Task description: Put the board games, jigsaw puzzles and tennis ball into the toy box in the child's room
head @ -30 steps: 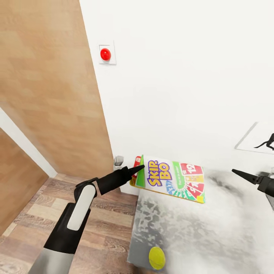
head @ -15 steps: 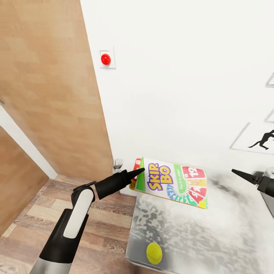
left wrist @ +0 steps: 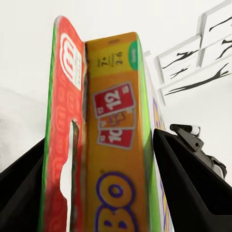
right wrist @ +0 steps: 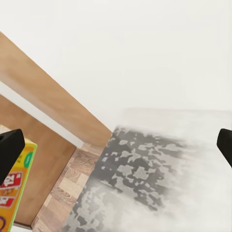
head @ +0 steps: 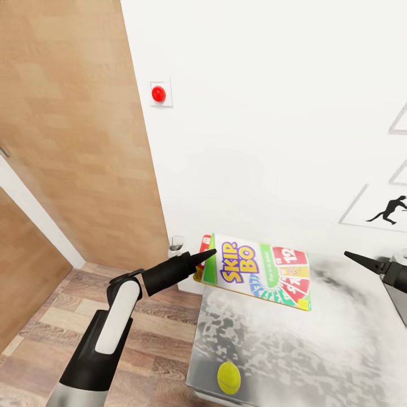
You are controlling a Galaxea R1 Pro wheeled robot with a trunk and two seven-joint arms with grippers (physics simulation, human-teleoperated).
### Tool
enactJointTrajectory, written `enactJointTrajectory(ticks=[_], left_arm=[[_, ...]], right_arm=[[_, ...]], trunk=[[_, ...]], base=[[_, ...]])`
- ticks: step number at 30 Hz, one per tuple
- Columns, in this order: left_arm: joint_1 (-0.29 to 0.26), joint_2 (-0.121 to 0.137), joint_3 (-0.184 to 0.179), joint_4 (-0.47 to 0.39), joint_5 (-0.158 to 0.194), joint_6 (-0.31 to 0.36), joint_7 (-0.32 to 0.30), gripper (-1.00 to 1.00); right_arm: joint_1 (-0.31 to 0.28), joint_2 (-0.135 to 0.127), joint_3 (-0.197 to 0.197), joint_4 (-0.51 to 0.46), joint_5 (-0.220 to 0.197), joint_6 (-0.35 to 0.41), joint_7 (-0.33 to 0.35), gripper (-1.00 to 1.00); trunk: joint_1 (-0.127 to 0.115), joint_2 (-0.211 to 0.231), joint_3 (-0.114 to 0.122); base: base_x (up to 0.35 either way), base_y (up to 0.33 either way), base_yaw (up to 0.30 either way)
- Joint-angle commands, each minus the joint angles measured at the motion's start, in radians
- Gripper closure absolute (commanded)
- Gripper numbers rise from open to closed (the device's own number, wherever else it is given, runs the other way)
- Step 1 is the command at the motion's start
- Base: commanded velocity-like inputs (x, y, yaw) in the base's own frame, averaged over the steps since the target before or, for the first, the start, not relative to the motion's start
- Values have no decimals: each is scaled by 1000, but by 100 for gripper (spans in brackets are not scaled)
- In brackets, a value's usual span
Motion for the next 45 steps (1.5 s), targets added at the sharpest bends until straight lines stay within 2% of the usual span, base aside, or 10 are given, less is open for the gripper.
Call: enactJointTrajectory(ticks=[1, 13, 20, 29, 45], left_arm=[[-1, -1, 2, 1, 0, 6, -2, 100], [-4, -2, 7, 2, 2, 10, 33, 100], [-5, -1, 7, 2, 23, 10, 47, 100], [-3, 0, 3, -7, 44, 10, 106, 100], [3, 3, -51, -31, 48, 1, 125, 100]], right_arm=[[-1, 0, -1, 0, 2, 4, 4, -100], [-1, -1, -1, 0, 2, 4, 5, -100], [-1, -1, -1, 0, 2, 4, 5, -100], [-1, -1, -3, 0, 2, 5, 5, -100], [-1, -6, -11, 0, 2, 6, 6, -100]], trunk=[[1, -2, -1], [1, -2, 0], [1, -2, 1], [1, -2, 4], [1, -2, 26]], base=[[-1, 0, 0], [0, 0, 0], [0, 0, 0], [0, 0, 0], [0, 0, 0]])
